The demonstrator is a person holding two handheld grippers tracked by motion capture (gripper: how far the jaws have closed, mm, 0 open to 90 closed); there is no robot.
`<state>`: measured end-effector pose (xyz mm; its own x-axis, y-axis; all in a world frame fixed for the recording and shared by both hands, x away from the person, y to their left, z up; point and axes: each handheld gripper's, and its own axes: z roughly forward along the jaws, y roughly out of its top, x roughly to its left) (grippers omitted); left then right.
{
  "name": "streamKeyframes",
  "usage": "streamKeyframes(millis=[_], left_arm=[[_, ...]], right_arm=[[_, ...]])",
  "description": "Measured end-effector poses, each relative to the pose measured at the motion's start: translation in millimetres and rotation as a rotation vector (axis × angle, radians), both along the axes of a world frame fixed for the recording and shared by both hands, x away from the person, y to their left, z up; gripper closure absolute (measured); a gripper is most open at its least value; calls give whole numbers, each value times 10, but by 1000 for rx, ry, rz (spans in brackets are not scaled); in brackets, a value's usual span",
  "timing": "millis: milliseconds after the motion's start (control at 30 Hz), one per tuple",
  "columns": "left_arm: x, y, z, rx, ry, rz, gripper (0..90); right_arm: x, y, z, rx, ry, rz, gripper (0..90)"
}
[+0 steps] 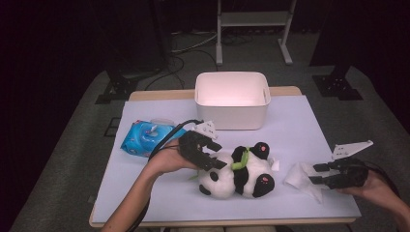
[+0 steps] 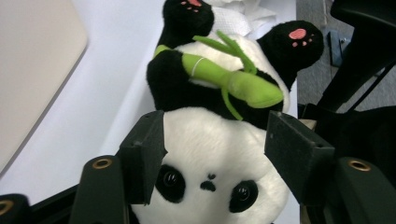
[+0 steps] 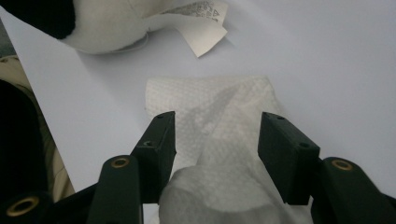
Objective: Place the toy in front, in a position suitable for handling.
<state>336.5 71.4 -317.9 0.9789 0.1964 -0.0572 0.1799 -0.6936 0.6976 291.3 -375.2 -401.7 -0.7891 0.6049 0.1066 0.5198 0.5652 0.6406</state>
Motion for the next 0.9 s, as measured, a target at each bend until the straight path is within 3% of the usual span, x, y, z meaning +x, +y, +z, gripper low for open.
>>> streamKeyframes(millis=[233,367,567,900], left_arm=[[11,160,-72,-57,17,40,336],[12,215,-111,-57,17,57,308],[5,297,-116,-67,8,81,291],[-8,412,-183,-64,1,113,246]], right_arm=[[35,59,112,22,-8,21,421],[37,78,206,53,-16,32,419],[52,124,282,20,-28,45,412],[43,183,485,14,-69,68,403]])
